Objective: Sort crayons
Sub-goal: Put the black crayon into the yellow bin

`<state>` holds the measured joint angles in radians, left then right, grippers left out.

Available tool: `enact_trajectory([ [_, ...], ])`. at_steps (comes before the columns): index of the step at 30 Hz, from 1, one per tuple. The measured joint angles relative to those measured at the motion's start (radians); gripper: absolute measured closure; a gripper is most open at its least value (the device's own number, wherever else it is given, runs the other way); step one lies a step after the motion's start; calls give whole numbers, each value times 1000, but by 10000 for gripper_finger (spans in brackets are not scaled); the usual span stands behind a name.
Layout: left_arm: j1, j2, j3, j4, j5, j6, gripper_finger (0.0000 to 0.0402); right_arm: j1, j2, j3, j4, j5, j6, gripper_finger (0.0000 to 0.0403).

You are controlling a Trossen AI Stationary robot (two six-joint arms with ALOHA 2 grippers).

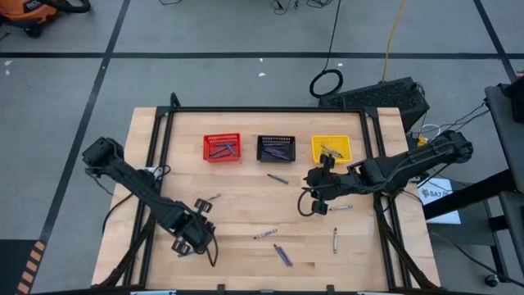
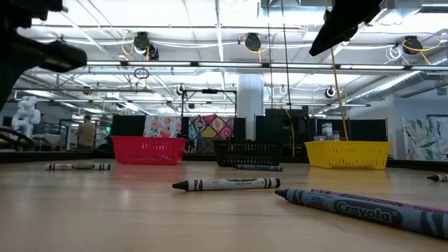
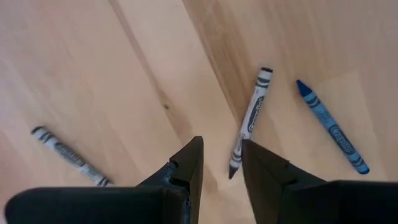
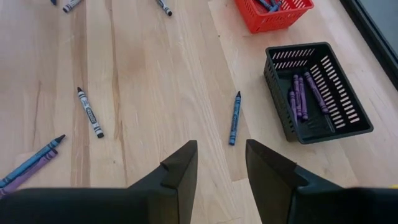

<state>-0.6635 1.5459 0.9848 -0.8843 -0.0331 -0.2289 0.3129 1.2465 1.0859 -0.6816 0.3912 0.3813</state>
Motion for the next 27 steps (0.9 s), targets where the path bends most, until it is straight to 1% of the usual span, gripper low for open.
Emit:
enact_trajectory([
  [4, -1, 0, -50, 77, 24, -1, 297, 0, 0, 0, 0, 0, 0, 282],
  [14, -1, 1, -116, 133, 108, -2, 297, 0, 0, 0, -1, 0, 0, 282],
  [18, -2, 1, -134, 173, 105, -2, 297, 0, 0, 0, -1, 0, 0, 282],
  [24, -1, 1, -154, 180, 103, -2, 297, 0, 0, 0, -2, 0, 0, 282],
  [27, -1, 1, -183, 236, 110, -2, 297, 0, 0, 0, -2, 0, 0, 282],
])
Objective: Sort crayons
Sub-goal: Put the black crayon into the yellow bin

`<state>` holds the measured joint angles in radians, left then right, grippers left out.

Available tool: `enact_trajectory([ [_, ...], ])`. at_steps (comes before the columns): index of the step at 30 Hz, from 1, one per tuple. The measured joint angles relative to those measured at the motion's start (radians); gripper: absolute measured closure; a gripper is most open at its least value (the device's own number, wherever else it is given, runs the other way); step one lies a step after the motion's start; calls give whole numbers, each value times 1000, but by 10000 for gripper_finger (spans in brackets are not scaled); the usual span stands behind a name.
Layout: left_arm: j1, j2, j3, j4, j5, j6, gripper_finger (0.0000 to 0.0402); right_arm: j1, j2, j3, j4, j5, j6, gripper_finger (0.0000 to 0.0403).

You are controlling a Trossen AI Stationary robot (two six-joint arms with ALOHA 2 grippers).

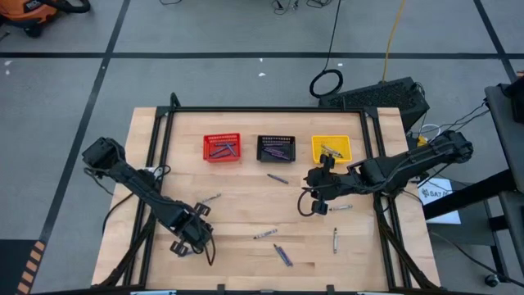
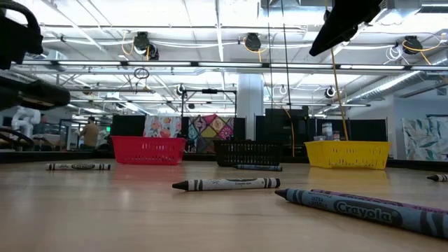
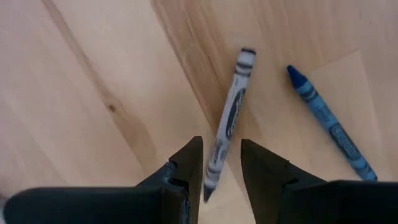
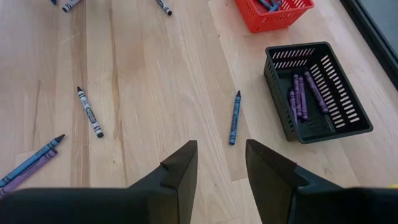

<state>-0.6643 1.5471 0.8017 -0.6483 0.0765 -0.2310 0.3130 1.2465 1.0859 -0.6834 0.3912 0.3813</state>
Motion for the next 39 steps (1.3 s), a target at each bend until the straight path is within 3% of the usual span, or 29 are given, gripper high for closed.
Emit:
enact_trajectory([
  [13, 3, 52, -20, 36, -10, -51, 299, 0, 0, 0, 0, 0, 0, 282],
  [16, 3, 61, -20, 35, -8, -48, 319, 0, 0, 0, -1, 0, 0, 282],
  [21, 3, 63, -21, 40, 9, -52, 386, 0, 0, 0, -2, 0, 0, 282],
  [30, 21, 61, -7, 39, 25, -118, 392, 0, 0, 0, -2, -5, 70, 282],
  [39, 86, -25, 23, 80, -80, -121, 392, 1, 0, 0, 4, -161, 79, 282],
])
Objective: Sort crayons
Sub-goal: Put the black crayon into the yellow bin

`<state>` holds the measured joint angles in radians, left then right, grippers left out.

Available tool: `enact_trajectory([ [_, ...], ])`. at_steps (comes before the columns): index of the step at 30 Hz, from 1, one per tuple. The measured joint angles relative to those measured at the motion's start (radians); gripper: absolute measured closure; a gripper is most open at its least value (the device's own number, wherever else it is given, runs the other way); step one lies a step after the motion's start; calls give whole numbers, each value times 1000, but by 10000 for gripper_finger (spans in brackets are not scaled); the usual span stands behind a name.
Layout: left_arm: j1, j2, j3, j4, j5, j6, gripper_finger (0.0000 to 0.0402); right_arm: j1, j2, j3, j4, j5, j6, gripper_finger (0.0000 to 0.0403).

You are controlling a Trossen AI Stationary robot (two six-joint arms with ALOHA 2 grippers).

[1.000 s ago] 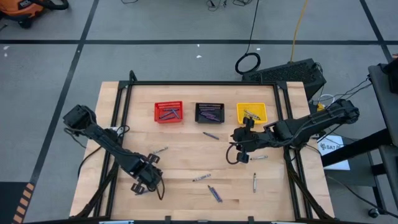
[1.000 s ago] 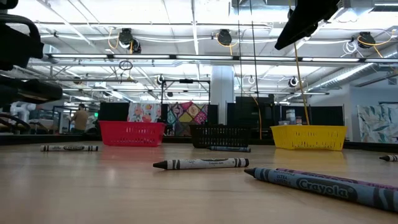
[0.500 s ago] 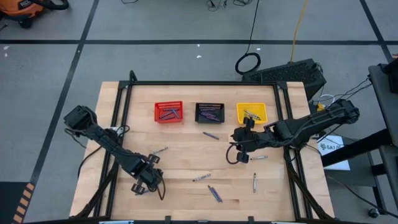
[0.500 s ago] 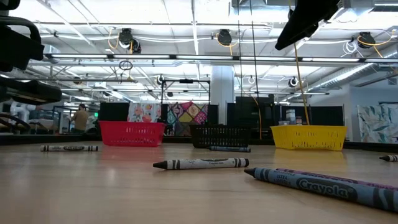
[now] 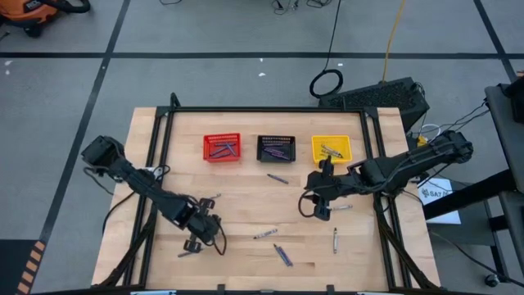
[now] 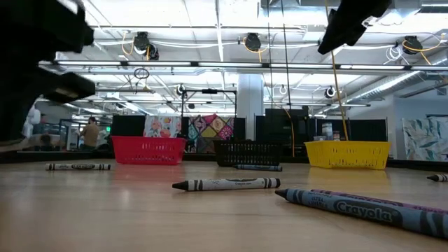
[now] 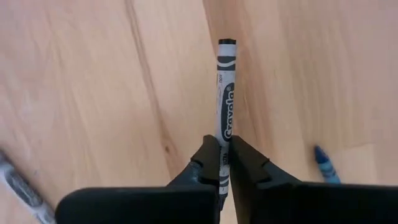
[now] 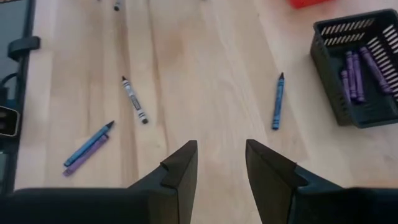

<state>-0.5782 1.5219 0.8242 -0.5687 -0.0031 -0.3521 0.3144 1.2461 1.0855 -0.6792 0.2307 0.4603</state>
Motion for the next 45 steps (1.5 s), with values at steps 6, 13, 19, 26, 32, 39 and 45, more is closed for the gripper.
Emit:
enact_trajectory([
  [6, 82, -73, 1, 119, -60, 71, 393, 9, 0, 0, -27, -48, -4, 282],
  [13, 201, -110, 2, 367, -92, 220, 393, 9, 0, 0, -33, -71, -48, 282],
  [19, 282, -111, 2, 526, -97, 280, 393, 8, 0, 0, 70, -44, -133, 282],
  [26, 326, -111, 2, 658, -106, 290, 393, 8, 22, 0, 221, -17, -262, 282],
  [32, 333, -111, 2, 790, -109, 337, 393, 8, 90, 0, 317, 10, -370, 282],
  [39, 343, -103, 3, 923, -112, 362, 393, 7, 160, 0, 477, 85, -476, 282],
  [45, 350, -103, 3, 940, -113, 386, 393, 8, 164, 0, 627, 86, -536, 282],
])
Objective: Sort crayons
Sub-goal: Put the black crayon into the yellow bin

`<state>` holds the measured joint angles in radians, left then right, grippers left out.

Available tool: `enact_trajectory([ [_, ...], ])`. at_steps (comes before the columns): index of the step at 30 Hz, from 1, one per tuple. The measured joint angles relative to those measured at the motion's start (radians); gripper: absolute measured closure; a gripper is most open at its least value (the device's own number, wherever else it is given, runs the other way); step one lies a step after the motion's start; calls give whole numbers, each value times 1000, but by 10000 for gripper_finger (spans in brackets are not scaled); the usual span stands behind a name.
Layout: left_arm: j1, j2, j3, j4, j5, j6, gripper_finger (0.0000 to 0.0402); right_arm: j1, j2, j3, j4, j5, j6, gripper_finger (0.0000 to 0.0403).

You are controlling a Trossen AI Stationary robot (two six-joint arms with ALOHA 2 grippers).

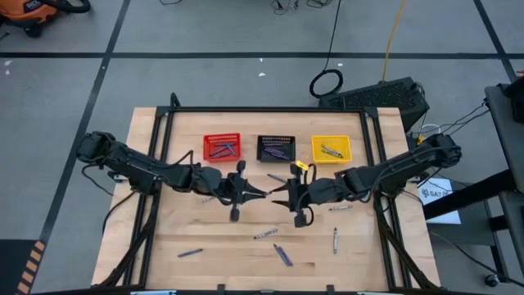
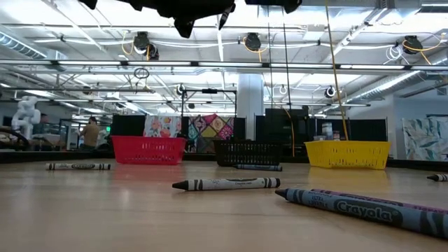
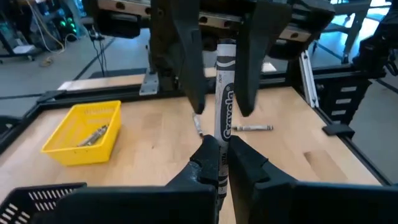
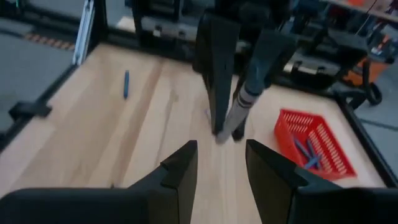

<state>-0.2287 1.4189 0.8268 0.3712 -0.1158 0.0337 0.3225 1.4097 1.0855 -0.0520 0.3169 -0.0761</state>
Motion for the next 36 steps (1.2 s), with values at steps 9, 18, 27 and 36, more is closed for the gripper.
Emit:
enact_trajectory([
  [9, 17, 0, 0, 17, 2, 26, 393, -10, 9, 0, 138, 23, -43, 282],
  [18, 34, 0, 0, 17, 3, 29, 393, -35, 20, 0, 157, 22, -42, 298],
  [27, 48, 0, 0, 12, 7, 36, 393, -52, 26, 0, 152, 19, -14, 391],
  [36, 63, 0, 0, 10, 6, 55, 377, -54, 26, 0, 143, 24, -15, 398],
])
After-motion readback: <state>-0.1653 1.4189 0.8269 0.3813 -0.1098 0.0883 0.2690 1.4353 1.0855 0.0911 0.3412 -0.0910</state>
